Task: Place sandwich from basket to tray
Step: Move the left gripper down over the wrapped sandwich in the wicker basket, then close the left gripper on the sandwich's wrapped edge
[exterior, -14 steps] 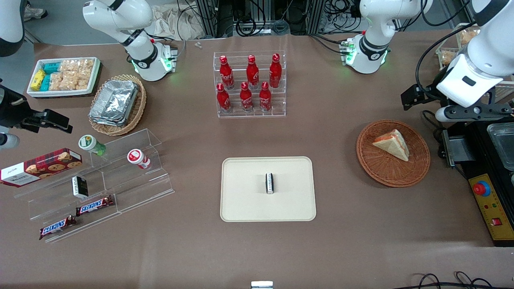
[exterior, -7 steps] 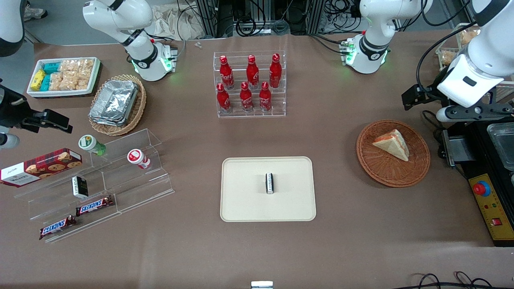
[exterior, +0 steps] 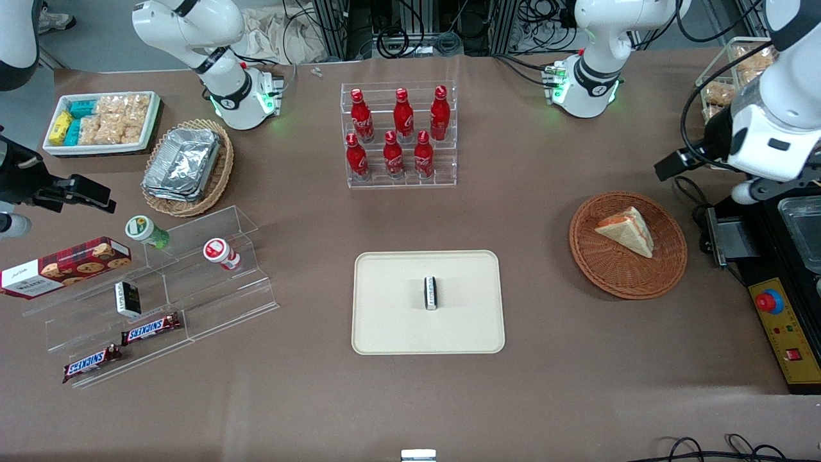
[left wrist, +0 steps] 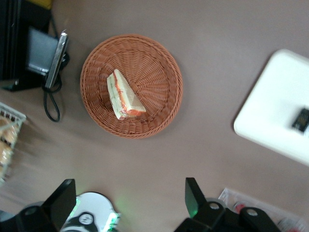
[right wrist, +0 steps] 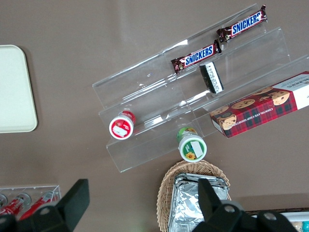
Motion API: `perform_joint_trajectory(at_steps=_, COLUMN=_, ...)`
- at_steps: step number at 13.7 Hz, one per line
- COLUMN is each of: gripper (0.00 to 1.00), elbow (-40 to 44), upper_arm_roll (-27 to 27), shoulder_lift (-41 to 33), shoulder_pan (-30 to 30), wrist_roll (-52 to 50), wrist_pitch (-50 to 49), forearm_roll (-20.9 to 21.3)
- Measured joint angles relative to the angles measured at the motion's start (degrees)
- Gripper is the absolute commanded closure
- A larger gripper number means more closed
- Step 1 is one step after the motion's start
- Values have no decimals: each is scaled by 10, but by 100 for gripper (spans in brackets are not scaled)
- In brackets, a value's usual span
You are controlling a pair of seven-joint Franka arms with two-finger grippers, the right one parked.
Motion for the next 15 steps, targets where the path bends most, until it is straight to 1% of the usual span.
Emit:
perform_joint_trajectory(at_steps=2, gripper=0, elbow=-85, upper_arm_roll=26, shoulder_lift=-45, shoulder_pan=7, wrist_roll=-42, wrist_pitch=49, forearm_roll=-13)
perform_joint_trajectory(at_steps=5, gripper=0, elbow=-256, upper_arm_roll=40, shoulder_lift=-125, shoulder_pan=12, wrist_roll=-106, wrist_pitch=146, forearm_roll=-16)
perform_joint_trajectory(at_steps=7, gripper=0, elbow=-337, upper_arm_roll=41, shoulder_lift=-141, shoulder_pan=14, wrist_roll=-150, wrist_pitch=213, forearm_roll=-16)
perform_joint_trajectory(at_steps=10, gripper=0, elbow=-408, upper_arm_roll=42, shoulder_lift=-118, shoulder_pan=25, wrist_roll=-187, wrist_pitch=332, forearm_roll=-18)
perform_joint_trajectory(at_steps=12, gripper=0, elbow=-447, upper_arm_roll=43, shoulder_lift=-83, shoulder_pan=27, wrist_roll=-194, wrist_pitch=412, forearm_roll=-22)
perform_joint_trajectory(at_steps=15, gripper=0, elbow=-462, upper_arm_roll=46, shoulder_lift=-14, shoulder_pan=28, wrist_roll=-211, wrist_pitch=480, forearm_roll=-24)
